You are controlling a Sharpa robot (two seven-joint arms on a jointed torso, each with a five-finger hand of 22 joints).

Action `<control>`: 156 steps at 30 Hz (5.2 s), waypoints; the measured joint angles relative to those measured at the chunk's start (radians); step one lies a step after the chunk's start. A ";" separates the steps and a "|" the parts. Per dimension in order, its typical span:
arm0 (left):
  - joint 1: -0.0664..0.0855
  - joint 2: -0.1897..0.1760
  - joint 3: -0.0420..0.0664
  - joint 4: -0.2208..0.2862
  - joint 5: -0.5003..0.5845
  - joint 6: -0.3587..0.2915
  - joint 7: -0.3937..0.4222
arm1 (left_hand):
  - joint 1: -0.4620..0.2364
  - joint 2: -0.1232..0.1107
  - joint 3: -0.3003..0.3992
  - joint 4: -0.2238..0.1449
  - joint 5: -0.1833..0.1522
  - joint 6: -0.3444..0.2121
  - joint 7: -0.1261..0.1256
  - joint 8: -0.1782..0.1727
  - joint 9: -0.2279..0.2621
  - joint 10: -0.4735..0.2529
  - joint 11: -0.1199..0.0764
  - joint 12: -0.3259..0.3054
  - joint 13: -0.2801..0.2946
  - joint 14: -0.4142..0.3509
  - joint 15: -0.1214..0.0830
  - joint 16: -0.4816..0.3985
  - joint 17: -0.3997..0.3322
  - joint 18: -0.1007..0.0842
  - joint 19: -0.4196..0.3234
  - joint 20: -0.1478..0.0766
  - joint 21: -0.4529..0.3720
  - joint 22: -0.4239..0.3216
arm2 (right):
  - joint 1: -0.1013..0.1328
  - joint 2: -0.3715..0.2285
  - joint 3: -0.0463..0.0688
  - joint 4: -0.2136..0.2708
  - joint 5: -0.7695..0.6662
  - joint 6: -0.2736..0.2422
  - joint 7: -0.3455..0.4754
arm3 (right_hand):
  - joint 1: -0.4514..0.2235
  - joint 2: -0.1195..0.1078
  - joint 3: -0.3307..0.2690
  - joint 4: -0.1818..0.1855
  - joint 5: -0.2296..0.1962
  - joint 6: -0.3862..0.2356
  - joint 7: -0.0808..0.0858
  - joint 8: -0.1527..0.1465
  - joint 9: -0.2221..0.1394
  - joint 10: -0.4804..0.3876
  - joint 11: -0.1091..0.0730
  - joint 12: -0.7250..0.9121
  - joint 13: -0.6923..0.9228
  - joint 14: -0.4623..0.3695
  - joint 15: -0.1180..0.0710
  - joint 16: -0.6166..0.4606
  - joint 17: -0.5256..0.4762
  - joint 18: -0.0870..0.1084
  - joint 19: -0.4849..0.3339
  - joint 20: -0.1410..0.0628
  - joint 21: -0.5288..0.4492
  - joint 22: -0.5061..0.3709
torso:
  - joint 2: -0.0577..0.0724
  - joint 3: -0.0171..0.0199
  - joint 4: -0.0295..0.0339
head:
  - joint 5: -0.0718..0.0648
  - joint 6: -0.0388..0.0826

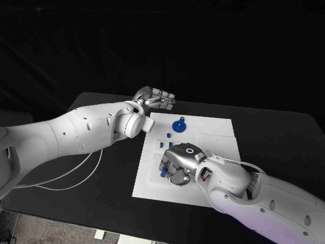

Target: Assemble the parts on the task board

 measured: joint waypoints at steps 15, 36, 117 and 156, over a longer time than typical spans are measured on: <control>-0.004 0.001 0.000 -0.002 -0.001 0.004 0.000 | 0.000 0.000 0.000 0.000 0.000 0.000 0.000 0.000 0.000 0.000 0.000 0.000 0.000 0.000 0.000 0.000 0.000 0.000 0.000 0.000 0.000 0.000 | -0.006 0.008 -0.003 -0.010 -0.026 0.000 0.000 | 0.002 0.001 0.000 0.000 0.000 -0.002 -0.001 0.000 0.000 0.002 0.002 0.001 -0.002 0.000 0.000 0.000 0.000 0.000 0.000 0.000 -0.005 0.006 | 0.000 0.0000 0.0004 | 0.002 -0.005; -0.004 0.001 0.000 -0.002 -0.001 0.007 -0.001 | 0.000 0.000 0.000 0.000 0.000 0.000 0.000 0.000 0.000 0.000 0.000 0.000 0.000 0.000 0.000 0.000 0.000 0.000 0.000 0.000 0.000 0.000 | -0.009 0.001 -0.003 -0.013 -0.057 -0.003 -0.010 | 0.002 0.000 0.005 -0.008 0.000 0.003 -0.001 -0.002 0.000 0.003 0.003 0.001 0.000 0.001 0.001 -0.001 0.001 0.000 -0.002 -0.002 -0.005 0.014 | -0.001 0.0012 -0.0006 | 0.009 -0.011; -0.006 0.004 0.000 -0.007 -0.002 0.020 -0.011 | 0.000 0.000 -0.003 0.003 0.000 -0.004 0.004 0.000 0.000 -0.007 0.000 0.000 0.000 -0.007 0.000 0.000 0.000 0.000 0.004 0.004 0.000 -0.023 | -0.012 -0.032 0.007 0.027 -0.022 -0.155 -0.027 | 0.076 -0.115 -0.429 0.214 0.016 -0.253 0.017 0.003 -0.005 -0.293 0.048 0.012 -0.004 -0.001 0.048 -0.012 -0.052 0.033 -0.002 0.045 -0.034 -0.165 | -0.001 0.0002 -0.0006 | -0.006 0.001; -0.009 -0.108 -0.002 0.111 -0.002 0.041 0.047 | -0.066 -0.031 -0.144 0.080 -0.064 -0.005 -0.005 0.000 0.000 0.077 -0.030 0.000 0.000 0.065 -0.029 0.000 0.010 -0.031 0.036 -0.014 0.003 -0.070 | 0.049 -0.463 0.179 0.029 0.726 0.083 -0.222 | -0.079 0.026 -0.514 0.361 0.155 -0.095 -0.019 0.006 0.112 0.002 -0.087 1.064 1.168 -0.009 -0.031 0.295 0.437 -0.023 -0.002 -0.038 0.234 0.069 | -0.013 0.0064 -0.0271 | -0.092 0.023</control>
